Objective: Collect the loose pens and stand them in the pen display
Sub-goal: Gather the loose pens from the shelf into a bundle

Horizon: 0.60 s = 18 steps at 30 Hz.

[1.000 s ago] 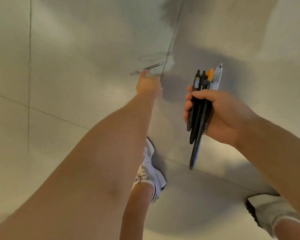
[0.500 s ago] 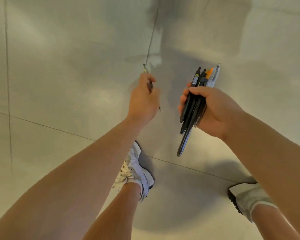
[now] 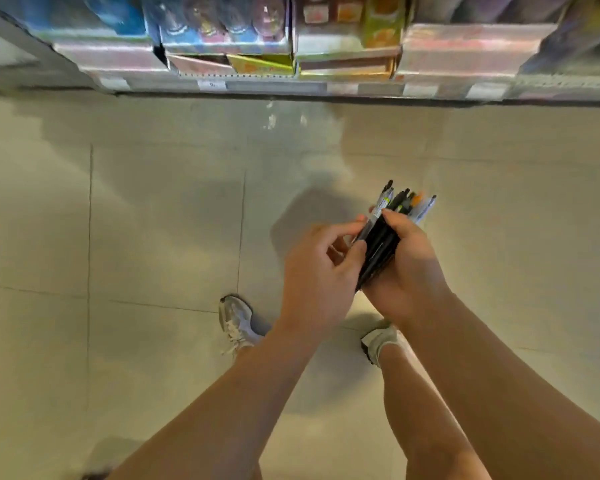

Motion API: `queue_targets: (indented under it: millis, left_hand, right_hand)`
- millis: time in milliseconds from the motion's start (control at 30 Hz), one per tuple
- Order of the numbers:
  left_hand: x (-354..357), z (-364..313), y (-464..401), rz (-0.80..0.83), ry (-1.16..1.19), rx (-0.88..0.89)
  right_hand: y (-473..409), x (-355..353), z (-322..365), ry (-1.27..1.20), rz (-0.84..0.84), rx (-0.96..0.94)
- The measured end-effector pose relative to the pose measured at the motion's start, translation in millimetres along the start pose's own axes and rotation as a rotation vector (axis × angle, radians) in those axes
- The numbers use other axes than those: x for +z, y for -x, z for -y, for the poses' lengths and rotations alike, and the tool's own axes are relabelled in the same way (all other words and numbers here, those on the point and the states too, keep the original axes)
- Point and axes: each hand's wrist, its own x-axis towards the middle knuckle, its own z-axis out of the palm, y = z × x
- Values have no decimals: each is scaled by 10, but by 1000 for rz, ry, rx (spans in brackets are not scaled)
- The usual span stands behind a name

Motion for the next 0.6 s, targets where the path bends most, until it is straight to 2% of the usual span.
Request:
queue_targets:
  millis: [100, 200, 267, 367, 433, 533, 600]
  left_hand:
    - [237, -884, 265, 52, -2, 63]
    - [396, -1714, 507, 132, 184, 17]
    - [436, -2178, 692, 106, 446, -129]
    - [452, -2796, 976, 24, 984, -528]
    - [488, -3221, 1088, 108, 1244, -666]
    - [541, -4000, 1071, 212, 1396, -575]
    - [520, -4529, 1005, 262, 1388, -493]
  right_hand:
    - [722, 16, 553, -57, -36, -119]
    - [1375, 12, 1063, -55, -85, -218]
    - [1772, 35, 1388, -68, -109, -324]
    - [2330, 166, 1844, -60, -65, -507]
    - [2689, 303, 2066, -40, 9, -639]
    - [3192, 574, 2330, 87, 135, -792]
    - [3536, 785, 2555, 222, 168, -888]
